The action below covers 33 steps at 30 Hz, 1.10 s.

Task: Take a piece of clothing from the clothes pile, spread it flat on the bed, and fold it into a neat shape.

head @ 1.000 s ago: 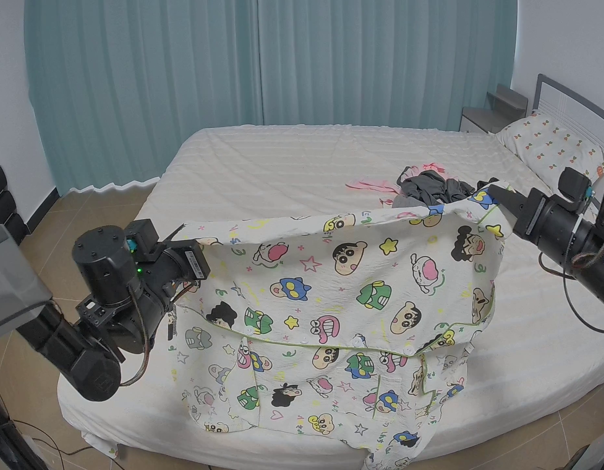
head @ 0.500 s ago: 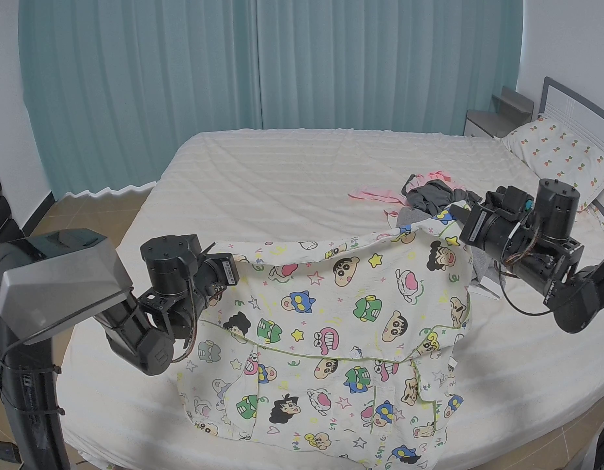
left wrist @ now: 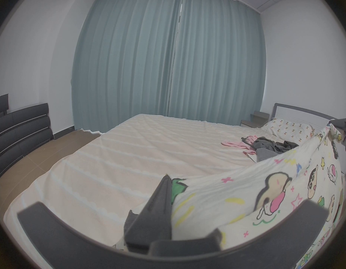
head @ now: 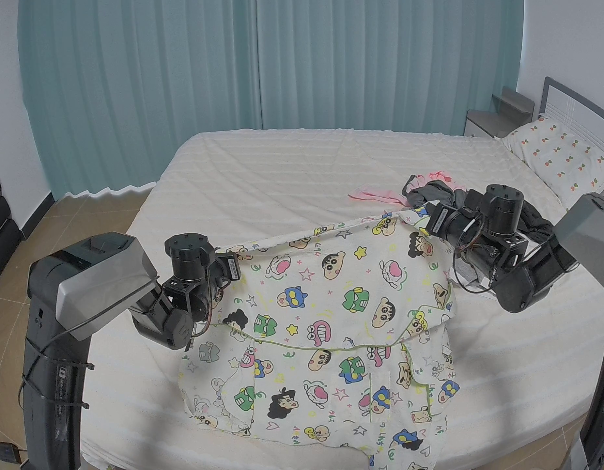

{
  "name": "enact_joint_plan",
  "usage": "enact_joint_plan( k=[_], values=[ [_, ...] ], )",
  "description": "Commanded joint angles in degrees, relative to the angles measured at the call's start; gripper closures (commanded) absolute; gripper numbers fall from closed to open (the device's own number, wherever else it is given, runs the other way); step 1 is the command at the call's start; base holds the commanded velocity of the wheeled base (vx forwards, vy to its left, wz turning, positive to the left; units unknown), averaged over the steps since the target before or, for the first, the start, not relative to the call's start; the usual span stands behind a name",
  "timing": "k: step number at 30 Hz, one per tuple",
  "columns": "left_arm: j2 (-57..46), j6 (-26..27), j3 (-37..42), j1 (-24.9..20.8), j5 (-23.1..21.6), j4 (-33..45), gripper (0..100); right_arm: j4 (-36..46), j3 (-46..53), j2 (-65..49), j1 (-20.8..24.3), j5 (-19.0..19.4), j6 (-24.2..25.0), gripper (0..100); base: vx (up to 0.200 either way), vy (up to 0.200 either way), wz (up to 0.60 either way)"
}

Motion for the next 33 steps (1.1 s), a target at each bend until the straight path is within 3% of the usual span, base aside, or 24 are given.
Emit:
enact_joint_plan(
  k=[1,23,24,25,26,32,33],
  values=[
    [4.71,-0.04,-5.79,0.80,0.12,2.04,100,2.58,-7.96,7.50,0.23,-0.52,-0.26,100,0.000,0.000,0.00],
    [9.37,0.05,-17.04,2.38,1.71,13.91,100,10.66,-21.49,18.13,0.40,-4.39,-2.37,100,0.000,0.000,0.00],
    [9.72,0.05,-17.30,2.38,1.79,13.99,100,11.28,-22.20,18.49,0.40,-4.39,-2.37,0,0.000,0.000,0.00],
    [10.16,0.05,-18.01,2.47,1.79,14.26,100,11.89,-23.08,18.93,0.31,-4.30,-2.28,0,0.000,0.000,0.00],
    [10.51,0.05,-18.53,2.56,1.79,14.43,0,12.33,-23.78,19.36,0.31,-4.39,-2.28,0,0.000,0.000,0.00],
    [14.02,-0.04,-25.13,3.52,2.76,16.54,0,13.03,-28.88,24.02,0.40,-3.86,-1.14,0,0.000,0.000,0.00],
    [14.99,-0.04,-26.97,3.88,3.73,16.81,0,13.21,-31.34,25.78,0.49,-4.04,1.06,0,0.000,0.000,0.00]
  ],
)
